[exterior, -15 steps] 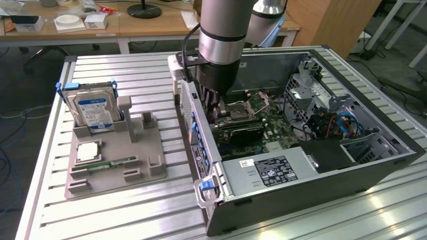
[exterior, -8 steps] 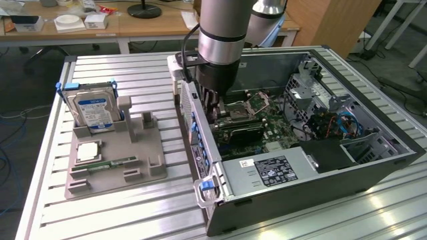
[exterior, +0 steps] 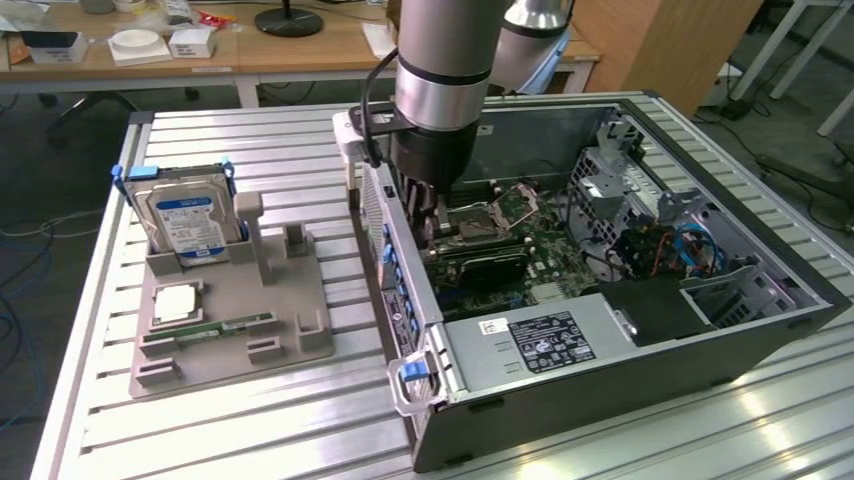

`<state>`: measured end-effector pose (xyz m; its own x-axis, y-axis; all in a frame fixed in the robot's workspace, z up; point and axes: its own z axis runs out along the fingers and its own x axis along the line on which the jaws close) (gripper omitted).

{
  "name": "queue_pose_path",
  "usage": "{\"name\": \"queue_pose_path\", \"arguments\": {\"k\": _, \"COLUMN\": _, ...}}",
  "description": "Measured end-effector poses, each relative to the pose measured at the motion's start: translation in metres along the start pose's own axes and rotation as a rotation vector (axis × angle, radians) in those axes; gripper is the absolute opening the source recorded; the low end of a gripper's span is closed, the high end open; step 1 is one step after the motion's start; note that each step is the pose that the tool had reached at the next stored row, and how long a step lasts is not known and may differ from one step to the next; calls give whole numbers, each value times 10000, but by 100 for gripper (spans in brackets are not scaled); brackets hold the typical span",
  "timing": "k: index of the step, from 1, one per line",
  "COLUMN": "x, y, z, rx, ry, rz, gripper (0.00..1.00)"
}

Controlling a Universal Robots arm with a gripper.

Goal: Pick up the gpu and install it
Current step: 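Press down on the gpu until it lock into place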

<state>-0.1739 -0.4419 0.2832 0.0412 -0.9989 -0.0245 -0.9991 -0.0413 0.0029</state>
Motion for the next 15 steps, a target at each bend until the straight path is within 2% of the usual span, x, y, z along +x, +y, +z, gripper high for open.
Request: {"name": "queue_pose_path", "arguments": {"k": 15, "x": 42, "y": 0, "z": 39, "rx": -2, "ry": 6, "rz": 0, "gripper": 10}}
